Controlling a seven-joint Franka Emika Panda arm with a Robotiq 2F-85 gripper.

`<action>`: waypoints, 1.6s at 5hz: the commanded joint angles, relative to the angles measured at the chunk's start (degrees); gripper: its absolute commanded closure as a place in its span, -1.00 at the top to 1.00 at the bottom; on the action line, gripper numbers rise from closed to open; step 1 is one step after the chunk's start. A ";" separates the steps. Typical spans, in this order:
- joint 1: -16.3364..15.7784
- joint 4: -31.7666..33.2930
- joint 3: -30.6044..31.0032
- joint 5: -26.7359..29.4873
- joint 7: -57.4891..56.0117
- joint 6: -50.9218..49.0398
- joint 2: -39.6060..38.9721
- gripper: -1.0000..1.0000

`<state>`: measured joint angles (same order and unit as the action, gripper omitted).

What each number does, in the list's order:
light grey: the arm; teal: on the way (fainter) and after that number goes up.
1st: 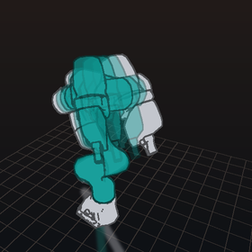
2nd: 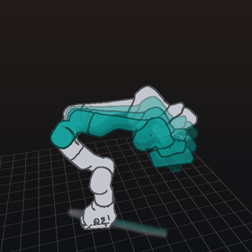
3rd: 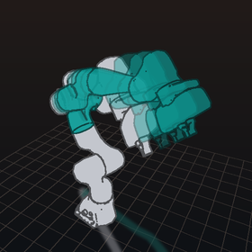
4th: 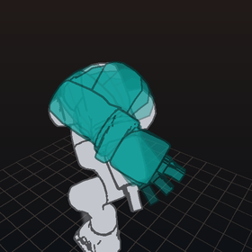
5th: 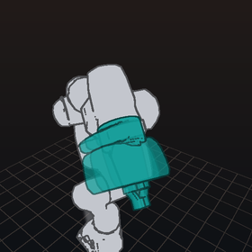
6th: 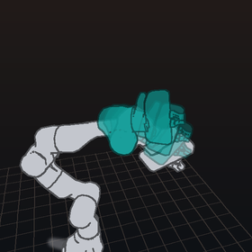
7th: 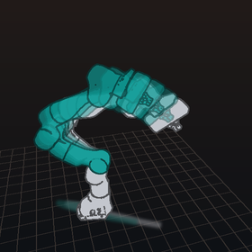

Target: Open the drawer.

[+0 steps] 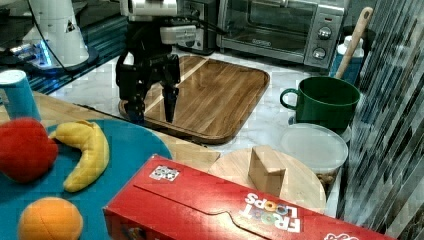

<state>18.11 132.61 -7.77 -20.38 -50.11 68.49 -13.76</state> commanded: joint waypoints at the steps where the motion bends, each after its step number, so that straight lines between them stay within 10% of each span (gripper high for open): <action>1: -2.24 -1.31 0.30 -0.06 4.60 -0.17 -1.31 1.00; 4: -1.96 -4.72 8.83 12.24 -4.94 -8.82 -2.85 1.00; 8: -10.43 1.90 15.57 11.76 14.65 -10.04 1.10 1.00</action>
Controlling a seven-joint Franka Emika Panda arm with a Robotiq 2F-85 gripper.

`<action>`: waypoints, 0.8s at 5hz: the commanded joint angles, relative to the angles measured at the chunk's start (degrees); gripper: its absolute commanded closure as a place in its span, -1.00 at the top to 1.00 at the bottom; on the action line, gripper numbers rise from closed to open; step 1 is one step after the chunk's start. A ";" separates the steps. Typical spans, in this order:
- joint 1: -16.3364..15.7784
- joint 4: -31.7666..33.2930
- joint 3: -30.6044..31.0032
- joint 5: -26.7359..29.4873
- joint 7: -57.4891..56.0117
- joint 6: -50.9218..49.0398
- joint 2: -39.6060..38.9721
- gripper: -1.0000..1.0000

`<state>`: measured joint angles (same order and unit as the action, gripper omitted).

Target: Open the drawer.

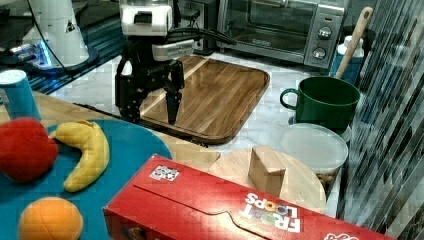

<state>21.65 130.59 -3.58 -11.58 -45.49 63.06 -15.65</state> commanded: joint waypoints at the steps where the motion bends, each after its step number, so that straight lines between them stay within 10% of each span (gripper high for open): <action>1: -14.40 3.91 13.19 2.74 13.09 -7.21 3.83 1.00; 4: -11.87 3.40 16.25 7.54 6.58 -12.23 4.70 1.00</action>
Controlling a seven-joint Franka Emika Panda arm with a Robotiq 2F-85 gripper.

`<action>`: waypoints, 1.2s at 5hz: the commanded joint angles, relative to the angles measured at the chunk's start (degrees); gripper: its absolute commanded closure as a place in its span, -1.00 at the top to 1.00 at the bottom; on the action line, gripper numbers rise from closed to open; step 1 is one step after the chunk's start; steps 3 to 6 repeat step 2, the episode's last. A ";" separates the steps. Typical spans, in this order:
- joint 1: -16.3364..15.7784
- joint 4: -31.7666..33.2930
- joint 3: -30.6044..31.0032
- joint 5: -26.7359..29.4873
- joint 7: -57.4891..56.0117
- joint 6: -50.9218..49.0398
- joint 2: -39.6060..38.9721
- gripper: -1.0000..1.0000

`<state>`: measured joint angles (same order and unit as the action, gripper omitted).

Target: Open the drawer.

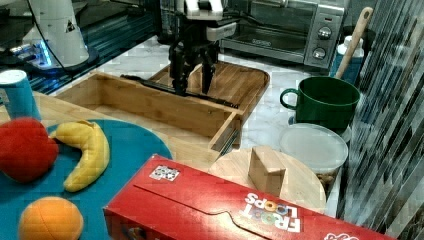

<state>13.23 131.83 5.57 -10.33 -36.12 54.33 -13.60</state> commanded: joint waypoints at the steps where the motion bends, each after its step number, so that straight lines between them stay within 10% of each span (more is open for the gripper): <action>1: -1.95 1.23 8.71 8.24 -3.35 -6.12 2.91 1.00; 6: -1.82 1.24 8.83 8.20 -3.33 -6.12 2.91 1.00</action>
